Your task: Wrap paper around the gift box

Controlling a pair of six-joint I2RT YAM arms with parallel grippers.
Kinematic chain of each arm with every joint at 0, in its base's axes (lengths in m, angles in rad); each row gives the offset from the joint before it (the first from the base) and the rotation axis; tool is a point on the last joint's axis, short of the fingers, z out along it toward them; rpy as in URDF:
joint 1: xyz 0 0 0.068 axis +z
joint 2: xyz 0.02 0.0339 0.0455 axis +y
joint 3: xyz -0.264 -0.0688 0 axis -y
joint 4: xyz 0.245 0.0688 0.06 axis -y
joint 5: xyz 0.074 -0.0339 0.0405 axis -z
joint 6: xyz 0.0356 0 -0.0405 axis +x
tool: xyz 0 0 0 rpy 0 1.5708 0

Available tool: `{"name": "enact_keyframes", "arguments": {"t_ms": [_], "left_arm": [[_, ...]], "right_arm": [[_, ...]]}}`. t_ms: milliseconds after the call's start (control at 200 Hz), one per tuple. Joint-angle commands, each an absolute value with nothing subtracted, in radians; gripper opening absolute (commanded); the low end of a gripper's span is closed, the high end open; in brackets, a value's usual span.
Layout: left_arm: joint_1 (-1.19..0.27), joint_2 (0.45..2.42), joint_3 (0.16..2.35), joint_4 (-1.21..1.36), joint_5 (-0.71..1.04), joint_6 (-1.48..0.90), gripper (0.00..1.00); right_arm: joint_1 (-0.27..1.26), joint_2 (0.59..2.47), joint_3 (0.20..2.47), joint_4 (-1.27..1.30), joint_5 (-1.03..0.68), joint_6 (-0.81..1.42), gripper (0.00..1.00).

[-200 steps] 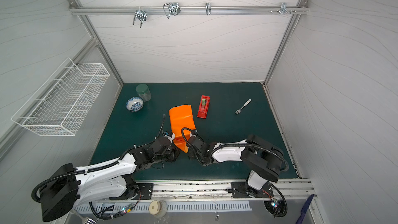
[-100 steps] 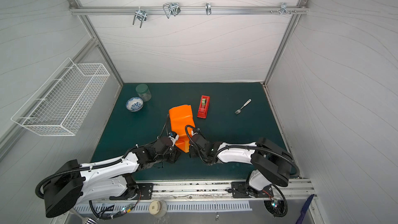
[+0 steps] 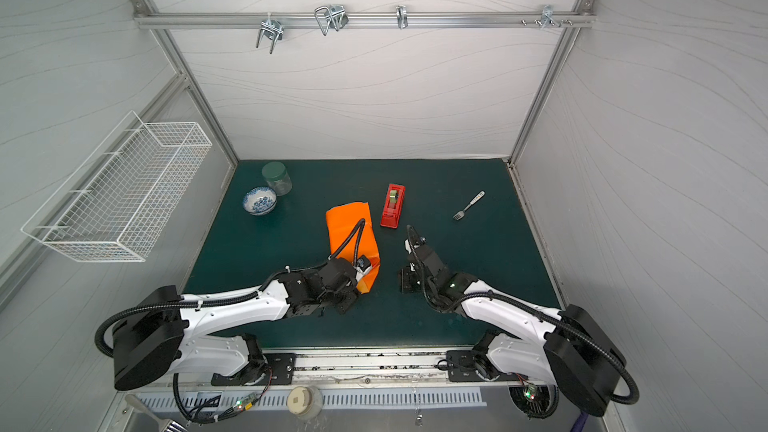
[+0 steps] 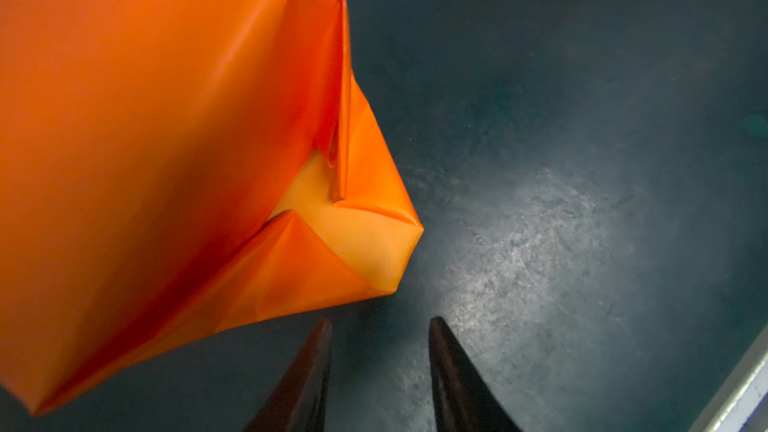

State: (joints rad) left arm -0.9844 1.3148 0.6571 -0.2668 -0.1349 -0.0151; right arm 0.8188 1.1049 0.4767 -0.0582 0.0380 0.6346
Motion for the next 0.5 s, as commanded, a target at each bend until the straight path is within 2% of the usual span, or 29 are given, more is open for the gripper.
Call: {"name": "enact_keyframes", "arguments": {"t_ms": [0, 105, 210, 495], "left_arm": [[-1.03, 1.304, 0.774, -0.38, -0.147, 0.143, 0.39], [-1.042, 1.305, 0.786, -0.444, -0.222, 0.284, 0.35], [-1.042, 1.339, 0.758, -0.437, -0.201, 0.378, 0.34], [-1.02, 1.335, 0.656, -0.293, -0.233, 0.655, 0.34]], "right_arm": [[0.783, 1.068, 0.45, -0.095, -0.015, 0.609, 0.2], [0.732, 1.045, 0.423, -0.078, -0.058, 0.607, 0.2], [0.688, 1.027, 0.413, -0.075, -0.099, 0.604, 0.2], [0.62, 0.991, 0.398, -0.101, -0.164, 0.565, 0.2]]}}
